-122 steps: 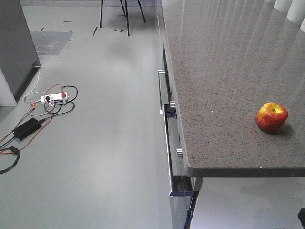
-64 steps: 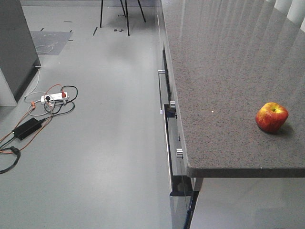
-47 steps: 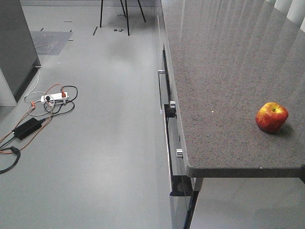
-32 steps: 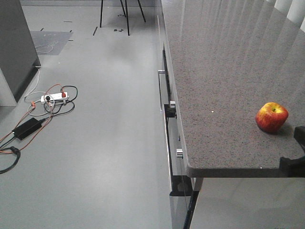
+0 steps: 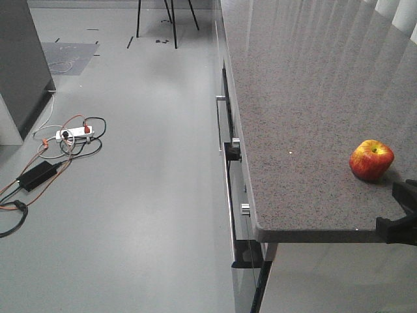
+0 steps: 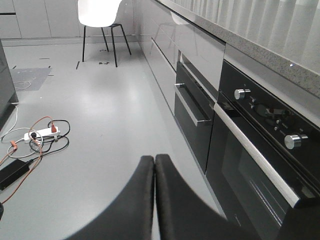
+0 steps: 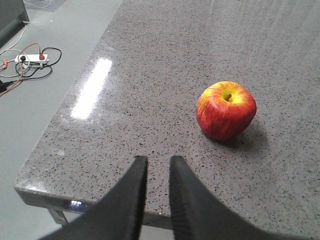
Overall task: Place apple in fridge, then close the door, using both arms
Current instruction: 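Move the open right gripper above the red-yellow apple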
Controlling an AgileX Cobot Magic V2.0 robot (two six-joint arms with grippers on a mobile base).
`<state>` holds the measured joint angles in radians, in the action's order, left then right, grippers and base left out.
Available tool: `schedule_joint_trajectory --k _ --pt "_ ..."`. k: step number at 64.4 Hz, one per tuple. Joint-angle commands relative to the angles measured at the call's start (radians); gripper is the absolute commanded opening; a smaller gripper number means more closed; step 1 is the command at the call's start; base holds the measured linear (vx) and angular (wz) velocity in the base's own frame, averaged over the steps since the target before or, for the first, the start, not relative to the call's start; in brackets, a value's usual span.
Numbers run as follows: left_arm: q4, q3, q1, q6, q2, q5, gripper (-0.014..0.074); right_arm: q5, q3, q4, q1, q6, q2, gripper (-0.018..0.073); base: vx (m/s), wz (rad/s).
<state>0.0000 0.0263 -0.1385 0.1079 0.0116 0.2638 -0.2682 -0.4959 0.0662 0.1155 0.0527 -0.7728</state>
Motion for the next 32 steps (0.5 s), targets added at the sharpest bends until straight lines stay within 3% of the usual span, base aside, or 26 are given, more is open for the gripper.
schedule_joint_trajectory --k 1,14,20,32 --pt "0.0 0.02 -0.003 0.005 0.012 -0.071 -0.0006 0.052 -0.035 0.004 -0.003 0.003 0.0 0.0274 0.0 0.0" --pt "0.0 0.02 -0.003 0.005 0.012 -0.071 -0.0006 0.048 -0.035 0.004 -0.003 0.008 0.0 0.0625 0.0 0.0" --pt "0.0 0.02 -0.003 0.005 0.012 -0.071 -0.0006 0.046 -0.035 0.004 -0.003 0.008 0.0 0.072 0.0 0.0" --pt "0.0 0.02 -0.003 0.005 0.012 -0.071 -0.0006 0.017 -0.035 -0.012 -0.003 0.012 0.0 0.072 0.0 0.0"
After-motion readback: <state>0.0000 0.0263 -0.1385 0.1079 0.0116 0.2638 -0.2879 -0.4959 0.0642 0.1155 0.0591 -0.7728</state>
